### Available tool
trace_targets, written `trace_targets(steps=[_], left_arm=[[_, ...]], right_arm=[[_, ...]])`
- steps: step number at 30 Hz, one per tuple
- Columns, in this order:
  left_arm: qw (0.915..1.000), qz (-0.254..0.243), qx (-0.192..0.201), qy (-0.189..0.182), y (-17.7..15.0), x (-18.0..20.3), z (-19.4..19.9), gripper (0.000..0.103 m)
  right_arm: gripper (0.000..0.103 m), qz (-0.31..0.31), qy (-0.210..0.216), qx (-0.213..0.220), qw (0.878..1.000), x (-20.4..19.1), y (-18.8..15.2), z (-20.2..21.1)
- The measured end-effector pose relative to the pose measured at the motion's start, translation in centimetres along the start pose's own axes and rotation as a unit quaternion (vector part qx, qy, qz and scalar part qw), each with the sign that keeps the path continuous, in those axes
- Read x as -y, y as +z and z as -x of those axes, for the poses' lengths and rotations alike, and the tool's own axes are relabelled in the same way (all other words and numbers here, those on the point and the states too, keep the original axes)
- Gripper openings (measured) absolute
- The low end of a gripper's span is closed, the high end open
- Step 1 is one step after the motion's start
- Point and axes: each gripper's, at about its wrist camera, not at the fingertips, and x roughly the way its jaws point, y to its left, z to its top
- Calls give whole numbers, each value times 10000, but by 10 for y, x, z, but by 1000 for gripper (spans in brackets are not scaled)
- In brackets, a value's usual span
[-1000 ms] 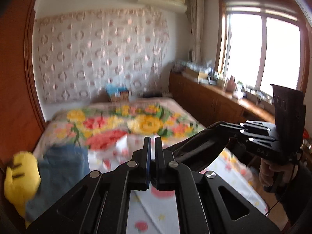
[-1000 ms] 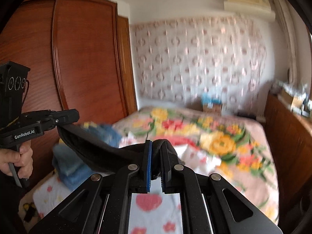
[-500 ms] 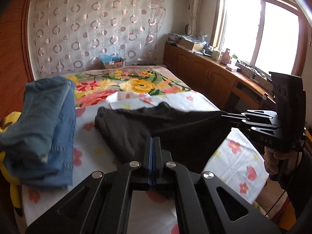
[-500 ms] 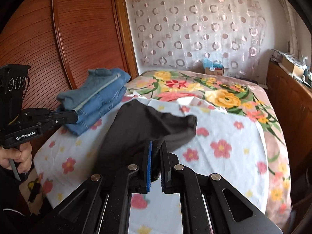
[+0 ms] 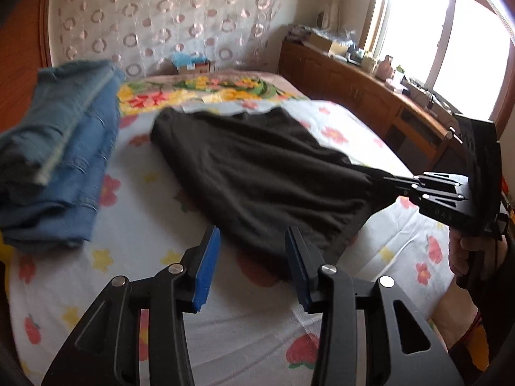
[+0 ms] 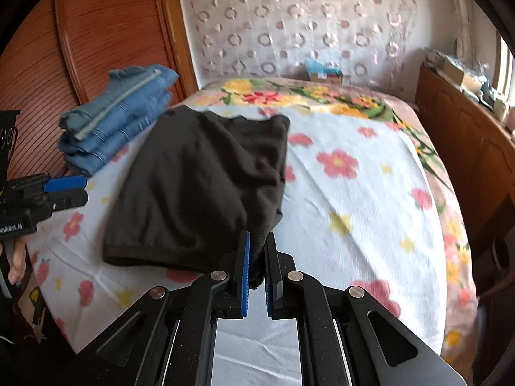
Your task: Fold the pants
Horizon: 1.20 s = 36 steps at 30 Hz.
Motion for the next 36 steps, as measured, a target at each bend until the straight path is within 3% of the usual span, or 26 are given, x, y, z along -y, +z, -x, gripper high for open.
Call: trace_targets(steps=[6, 13, 21, 29, 36], left_arm=[[9992, 227, -284, -155, -16, 6, -19, 43], [9978, 480, -330, -307, -24, 8, -25, 43], [9986, 289, -347, -276, -27, 20, -30, 43], [9990, 246, -236, -294, -35, 25, -26, 43], [9990, 201, -152, -375, -38, 26, -26, 33]], right_arm=[[7, -60, -63, -36, 10000, -9, 1, -9], [7, -311, 1, -16, 9995, -3, -4, -17], [7, -345, -15, -18, 9994, 0, -13, -22], [14, -493, 69, -45, 9987, 7, -23, -18], [15, -515, 84, -46, 9986, 7, -23, -16]])
